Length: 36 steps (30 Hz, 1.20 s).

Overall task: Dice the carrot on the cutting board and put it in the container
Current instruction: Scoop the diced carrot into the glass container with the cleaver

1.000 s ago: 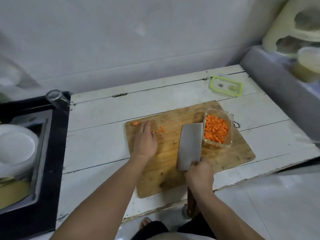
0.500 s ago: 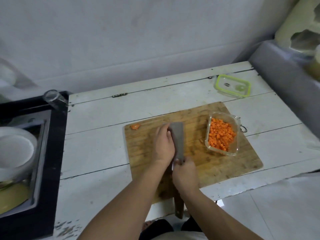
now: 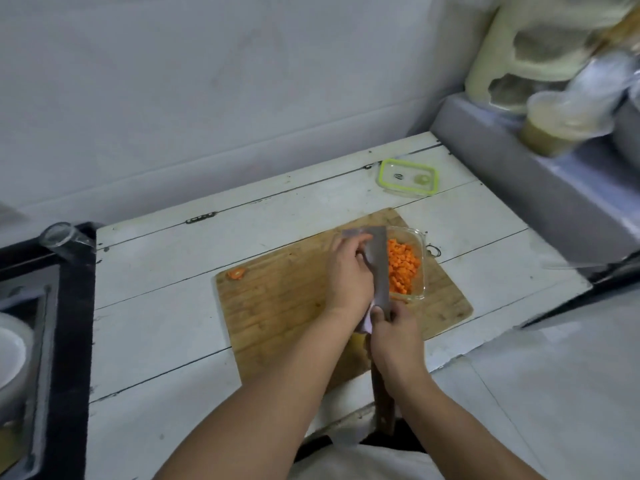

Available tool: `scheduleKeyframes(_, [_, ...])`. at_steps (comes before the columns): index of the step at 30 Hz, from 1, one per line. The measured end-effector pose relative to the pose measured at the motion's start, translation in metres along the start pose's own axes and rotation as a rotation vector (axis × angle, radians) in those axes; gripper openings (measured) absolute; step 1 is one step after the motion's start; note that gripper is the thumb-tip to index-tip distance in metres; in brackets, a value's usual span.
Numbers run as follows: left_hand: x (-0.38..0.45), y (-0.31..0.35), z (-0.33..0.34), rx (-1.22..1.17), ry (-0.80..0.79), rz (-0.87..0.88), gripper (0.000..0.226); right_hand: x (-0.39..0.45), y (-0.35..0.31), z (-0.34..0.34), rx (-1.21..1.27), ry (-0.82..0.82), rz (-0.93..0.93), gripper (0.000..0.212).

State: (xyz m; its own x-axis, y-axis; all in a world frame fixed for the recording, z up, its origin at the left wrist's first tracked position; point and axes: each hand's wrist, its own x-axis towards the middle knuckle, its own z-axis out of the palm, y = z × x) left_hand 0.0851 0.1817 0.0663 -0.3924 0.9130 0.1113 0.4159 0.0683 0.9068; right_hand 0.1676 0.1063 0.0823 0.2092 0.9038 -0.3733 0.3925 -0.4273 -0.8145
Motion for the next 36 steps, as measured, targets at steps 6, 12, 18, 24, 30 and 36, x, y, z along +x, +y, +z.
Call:
scheduleKeyframes(6, [0.011, 0.055, 0.073, -0.057, -0.036, -0.005, 0.041, 0.045, -0.009, -0.079, -0.054, 0.104, 0.024, 0.021])
scheduleKeyframes(12, [0.016, 0.032, 0.108, 0.122, -0.003, -0.034, 0.031, 0.088, 0.001, -0.124, -0.126, 0.047, 0.071, 0.019])
scheduleKeyframes(18, [0.018, 0.022, 0.096, 0.033, 0.086, -0.085, 0.036, 0.132, -0.003, -0.162, -0.19, -0.133, 0.024, 0.014])
scheduleKeyframes(24, [0.006, 0.024, 0.084, -0.242, 0.047, -0.172, 0.044, 0.168, -0.016, -0.182, -0.188, -0.288, 0.012, 0.014])
scheduleKeyframes(30, [0.001, 0.024, 0.048, -1.269, 0.418, -0.644, 0.038, 0.209, -0.036, -0.193, -0.349, -0.261, -0.179, 0.014])
scheduleKeyframes(36, [-0.019, 0.017, 0.05, -0.123, 0.524, -0.732, 0.009, 0.233, -0.04, -0.185, -0.444, -0.249, -0.376, 0.021])
